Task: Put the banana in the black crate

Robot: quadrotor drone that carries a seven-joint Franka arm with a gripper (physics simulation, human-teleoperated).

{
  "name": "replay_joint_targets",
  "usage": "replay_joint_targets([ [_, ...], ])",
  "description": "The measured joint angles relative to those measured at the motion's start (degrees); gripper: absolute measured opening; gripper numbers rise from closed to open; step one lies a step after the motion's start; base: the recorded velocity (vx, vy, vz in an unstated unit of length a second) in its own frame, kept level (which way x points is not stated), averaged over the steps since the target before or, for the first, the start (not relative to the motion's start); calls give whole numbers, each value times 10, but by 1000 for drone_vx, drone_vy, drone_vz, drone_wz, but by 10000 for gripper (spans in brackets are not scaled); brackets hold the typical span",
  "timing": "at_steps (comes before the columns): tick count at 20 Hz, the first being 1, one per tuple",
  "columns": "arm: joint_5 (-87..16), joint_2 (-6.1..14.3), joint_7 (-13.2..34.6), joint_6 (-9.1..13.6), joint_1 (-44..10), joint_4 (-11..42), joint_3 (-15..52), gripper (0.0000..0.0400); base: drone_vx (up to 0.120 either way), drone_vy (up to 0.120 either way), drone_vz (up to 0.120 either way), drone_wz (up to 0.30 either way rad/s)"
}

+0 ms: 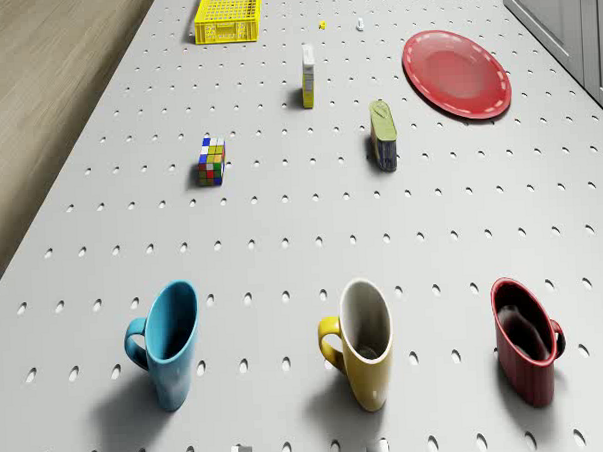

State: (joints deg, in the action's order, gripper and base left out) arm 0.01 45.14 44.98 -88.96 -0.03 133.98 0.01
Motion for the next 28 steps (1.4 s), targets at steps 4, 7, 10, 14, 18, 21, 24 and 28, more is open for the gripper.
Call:
replay_joint_targets([
  [4, 0, -7, -1, 39, -1, -48, 1, 400, 0, -80, 0, 0],
  [7, 1, -19, -1, 64, -2, -86, 1, 400, 53, -120, 0, 0],
  [10, 1, -31, -1, 83, -2, -118, 1, 400, 120, -120, 0, 0],
  [14, 1, -42, -1, 100, -3, -148, 2, 400, 120, -120, 0, 0],
  [18, 1, -47, -2, 107, -3, -162, 2, 400, 120, -120, 0, 0],
  [21, 1, -49, -2, 109, -4, -167, 2, 400, 120, -120, 0, 0],
  [24, 1, -49, -2, 109, -4, -169, 2, 400, 120, -120, 0, 0],
  [28, 1, -48, -2, 109, -4, -169, 2, 400, 120, -120, 0, 0],
])
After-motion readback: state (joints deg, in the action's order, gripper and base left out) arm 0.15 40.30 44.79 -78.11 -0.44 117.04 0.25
